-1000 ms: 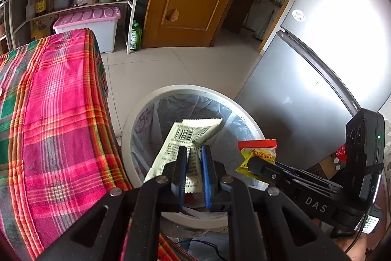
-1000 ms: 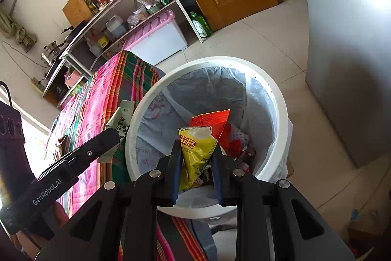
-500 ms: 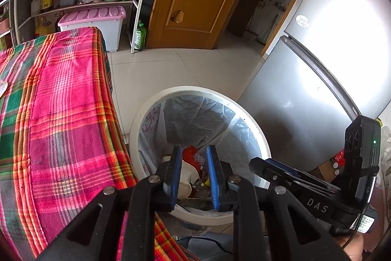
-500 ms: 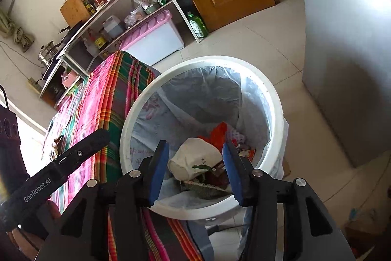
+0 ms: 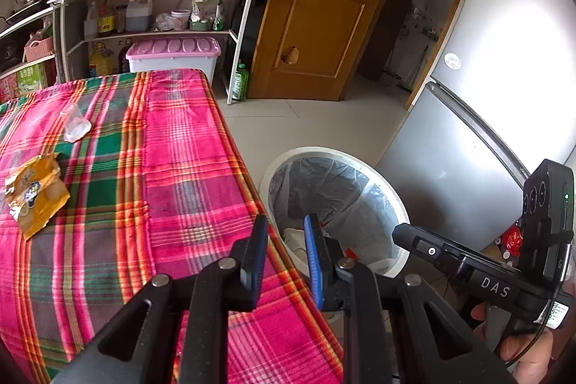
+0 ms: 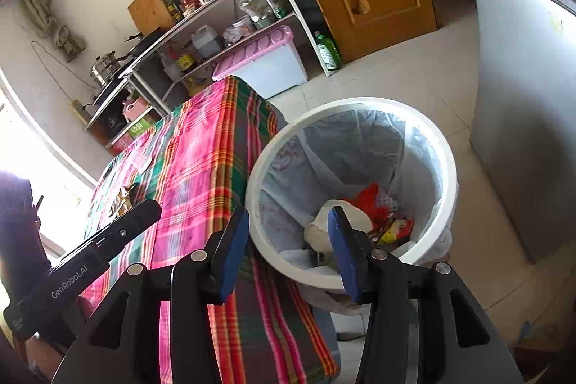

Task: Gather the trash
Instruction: 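Move both tools back over the table toward the yellow packet and cup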

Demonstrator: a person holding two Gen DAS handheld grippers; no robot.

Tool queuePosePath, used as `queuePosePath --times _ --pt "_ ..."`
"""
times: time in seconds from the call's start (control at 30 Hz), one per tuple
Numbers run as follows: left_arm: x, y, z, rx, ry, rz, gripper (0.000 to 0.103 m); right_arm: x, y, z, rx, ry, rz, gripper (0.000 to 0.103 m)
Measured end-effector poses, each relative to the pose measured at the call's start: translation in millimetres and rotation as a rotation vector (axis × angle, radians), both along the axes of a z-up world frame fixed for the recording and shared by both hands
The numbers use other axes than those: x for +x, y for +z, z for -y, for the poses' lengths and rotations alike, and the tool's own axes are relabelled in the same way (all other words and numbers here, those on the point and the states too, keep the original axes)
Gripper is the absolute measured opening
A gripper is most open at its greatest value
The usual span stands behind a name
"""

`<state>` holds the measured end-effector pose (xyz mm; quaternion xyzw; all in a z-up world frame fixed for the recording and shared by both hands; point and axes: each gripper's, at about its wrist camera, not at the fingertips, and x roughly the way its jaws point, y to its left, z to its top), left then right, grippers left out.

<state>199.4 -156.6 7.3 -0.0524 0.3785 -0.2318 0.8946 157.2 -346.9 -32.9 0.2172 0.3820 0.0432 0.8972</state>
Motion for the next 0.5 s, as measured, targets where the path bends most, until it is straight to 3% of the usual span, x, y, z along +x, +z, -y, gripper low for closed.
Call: queuePosePath --times 0.5 --pt "-44.2 11.3 -69.2 -0.003 0.115 0.048 0.023 -23.0 23.4 -67.6 -0.070 0.144 0.048 0.047"
